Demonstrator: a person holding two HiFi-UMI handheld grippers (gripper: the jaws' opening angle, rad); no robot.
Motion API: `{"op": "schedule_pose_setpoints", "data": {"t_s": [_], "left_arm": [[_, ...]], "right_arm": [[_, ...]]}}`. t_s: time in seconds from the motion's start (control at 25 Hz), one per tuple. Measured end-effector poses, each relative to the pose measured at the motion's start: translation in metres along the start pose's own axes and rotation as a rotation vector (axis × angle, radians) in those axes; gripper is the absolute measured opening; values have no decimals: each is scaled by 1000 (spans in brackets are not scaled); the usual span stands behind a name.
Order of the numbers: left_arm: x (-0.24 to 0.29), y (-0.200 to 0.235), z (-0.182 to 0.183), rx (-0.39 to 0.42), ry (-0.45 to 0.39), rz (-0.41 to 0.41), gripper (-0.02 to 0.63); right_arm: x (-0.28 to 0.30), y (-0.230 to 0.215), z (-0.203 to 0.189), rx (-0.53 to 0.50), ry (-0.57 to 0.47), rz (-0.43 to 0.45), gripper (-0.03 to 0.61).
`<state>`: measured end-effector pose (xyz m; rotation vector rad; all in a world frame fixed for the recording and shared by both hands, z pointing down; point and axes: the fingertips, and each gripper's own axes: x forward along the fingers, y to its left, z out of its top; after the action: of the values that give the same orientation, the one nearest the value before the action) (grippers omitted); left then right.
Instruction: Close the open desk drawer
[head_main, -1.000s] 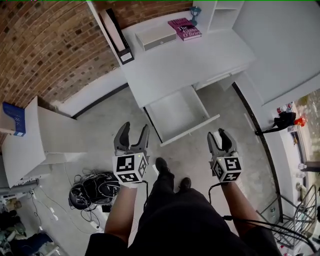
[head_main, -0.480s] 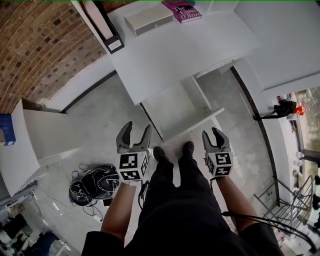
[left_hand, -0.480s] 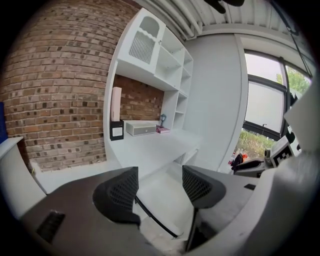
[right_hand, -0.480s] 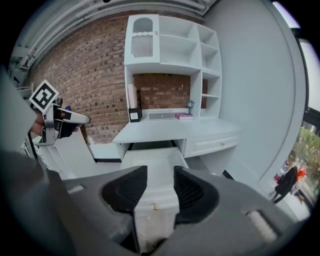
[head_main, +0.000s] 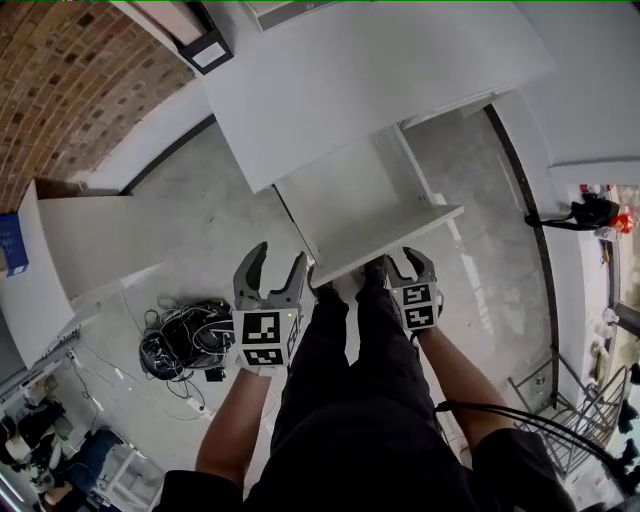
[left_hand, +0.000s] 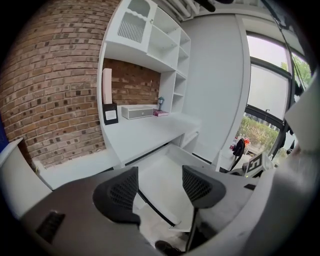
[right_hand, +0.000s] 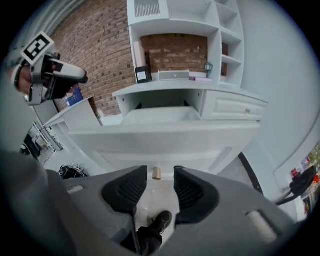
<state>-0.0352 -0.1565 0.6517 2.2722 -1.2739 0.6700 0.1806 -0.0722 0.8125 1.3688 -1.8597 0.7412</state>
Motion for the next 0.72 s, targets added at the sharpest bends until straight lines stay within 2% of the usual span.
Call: {"op": "schedule_pose_setpoints", "data": {"t_s": [0.12,0.36,0.44,0.72], "left_arm": [[5,-4,-4,-4,6,18,270],[7,6,-15,-49,22,59,270],[7,10,-17,-58,25,68,270],[14,18,-17,-76,23,75,270]], "right_arm": [[26,-2,-16,7,40,13,169],[52,11,-14,-29,91,66,167],[57,11,-15,-26,107,65,112],[73,9,0,-5,105,66,87]]}}
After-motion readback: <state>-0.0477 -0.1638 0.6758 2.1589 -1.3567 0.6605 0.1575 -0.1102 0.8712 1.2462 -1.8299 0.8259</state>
